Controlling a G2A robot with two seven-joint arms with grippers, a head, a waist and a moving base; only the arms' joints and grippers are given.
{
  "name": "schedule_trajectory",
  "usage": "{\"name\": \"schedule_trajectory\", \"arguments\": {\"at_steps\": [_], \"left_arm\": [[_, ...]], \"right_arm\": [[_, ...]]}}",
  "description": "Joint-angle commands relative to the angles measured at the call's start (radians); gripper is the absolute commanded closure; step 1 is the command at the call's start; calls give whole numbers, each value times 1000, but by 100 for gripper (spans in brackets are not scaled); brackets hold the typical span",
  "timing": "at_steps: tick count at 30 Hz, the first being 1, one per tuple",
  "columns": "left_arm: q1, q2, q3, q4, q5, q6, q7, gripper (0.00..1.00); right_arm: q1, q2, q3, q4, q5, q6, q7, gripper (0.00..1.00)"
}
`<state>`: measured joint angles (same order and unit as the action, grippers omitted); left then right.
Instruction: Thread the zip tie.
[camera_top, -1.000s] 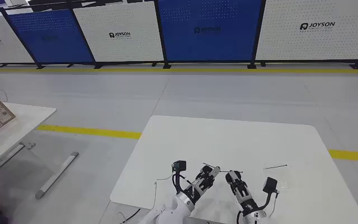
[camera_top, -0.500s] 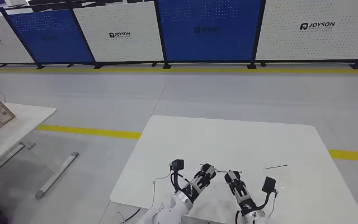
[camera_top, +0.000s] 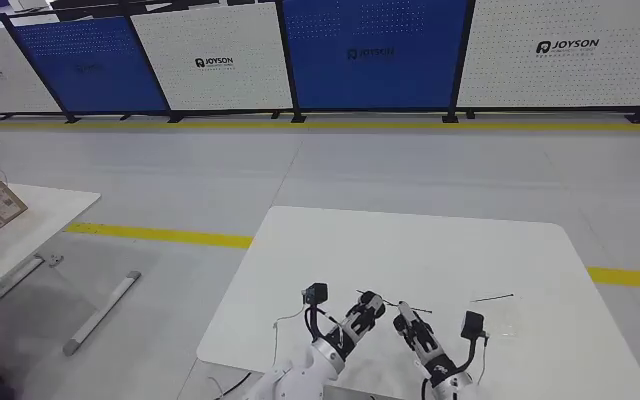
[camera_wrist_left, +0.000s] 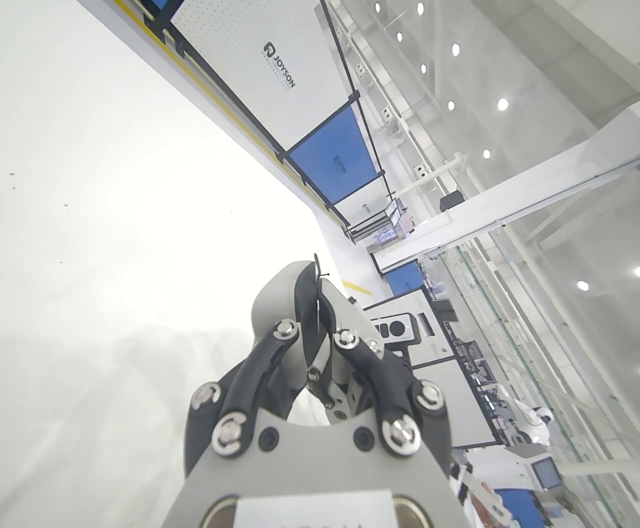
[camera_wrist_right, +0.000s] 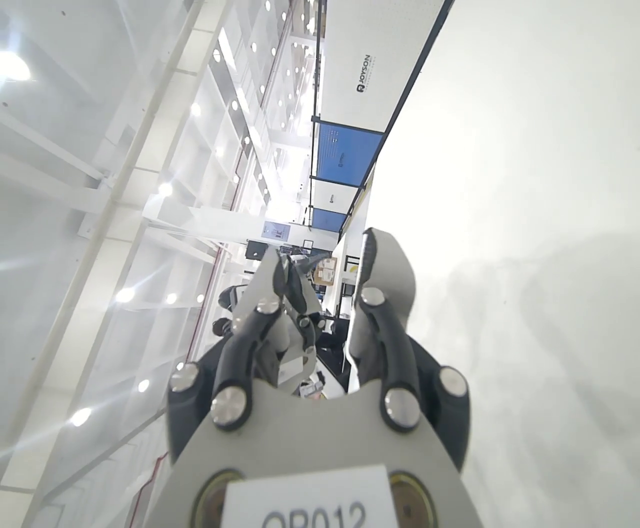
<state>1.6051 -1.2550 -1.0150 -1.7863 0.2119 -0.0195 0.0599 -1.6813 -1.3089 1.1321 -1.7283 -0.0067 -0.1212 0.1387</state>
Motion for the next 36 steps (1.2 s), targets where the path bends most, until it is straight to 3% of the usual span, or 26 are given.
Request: {"name": "schedule_trajectory", "arguments": {"at_steps": [1, 7, 36], "left_arm": [[1, -1, -8, -11, -32, -1, 7, 100], [16, -2, -27, -44, -86, -3, 26, 100], [16, -2, -27, -44, -86, -3, 26, 100]], "right_arm": [[-3, 1, 5, -5, 4, -3, 0, 0], [-20, 3, 26, -25, 43, -36, -1, 0], [-20, 3, 26, -25, 43, -36, -1, 0]]}}
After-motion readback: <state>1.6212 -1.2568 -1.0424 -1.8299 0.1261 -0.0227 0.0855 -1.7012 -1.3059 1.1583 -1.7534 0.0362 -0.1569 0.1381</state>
